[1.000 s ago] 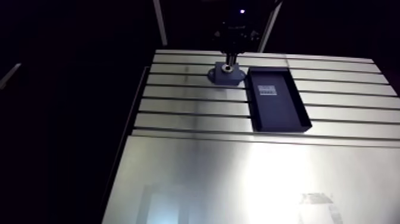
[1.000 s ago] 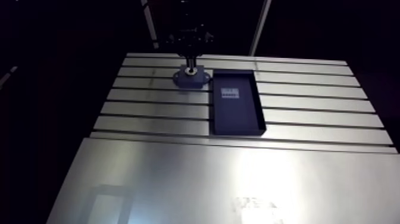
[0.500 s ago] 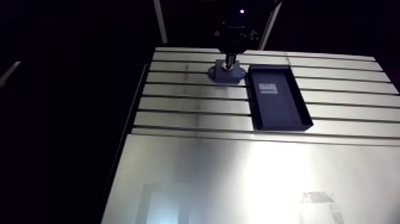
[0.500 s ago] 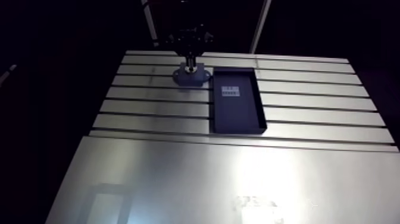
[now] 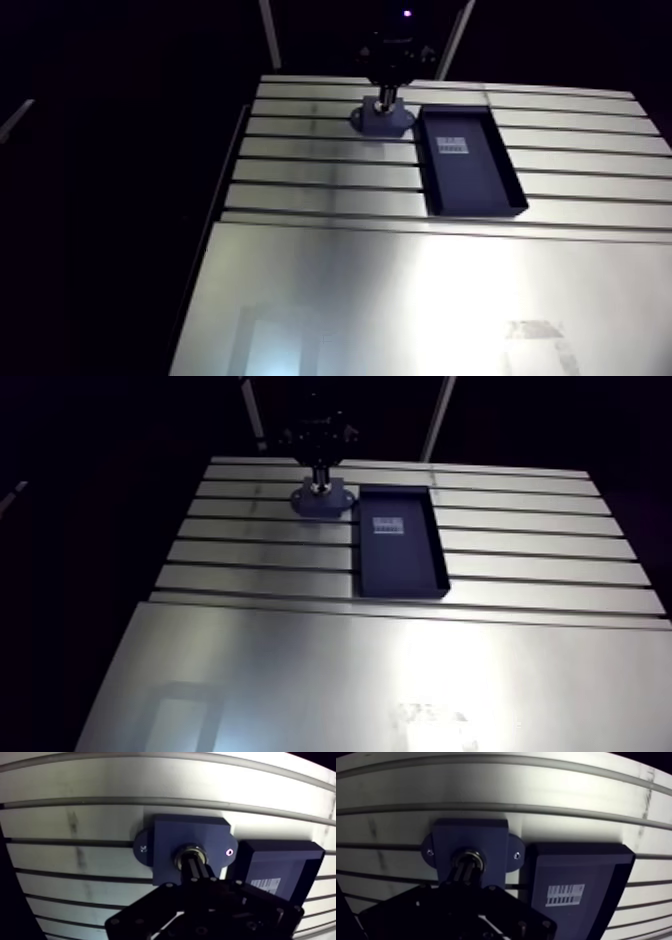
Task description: Pick up the bearing and press it into the housing until flush.
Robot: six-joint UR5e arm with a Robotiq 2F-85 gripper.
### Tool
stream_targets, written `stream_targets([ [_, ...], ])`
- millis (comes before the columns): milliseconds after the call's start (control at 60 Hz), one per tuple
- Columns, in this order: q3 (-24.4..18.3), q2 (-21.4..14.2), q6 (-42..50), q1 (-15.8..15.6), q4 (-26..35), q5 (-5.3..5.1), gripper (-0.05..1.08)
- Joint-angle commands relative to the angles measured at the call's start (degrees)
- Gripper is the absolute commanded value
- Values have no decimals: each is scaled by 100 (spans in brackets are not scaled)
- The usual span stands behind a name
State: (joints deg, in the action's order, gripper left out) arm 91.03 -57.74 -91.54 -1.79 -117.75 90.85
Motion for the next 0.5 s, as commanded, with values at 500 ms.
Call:
stream_targets([
  [500,-37,84,-8,-32,-7,16,108],
])
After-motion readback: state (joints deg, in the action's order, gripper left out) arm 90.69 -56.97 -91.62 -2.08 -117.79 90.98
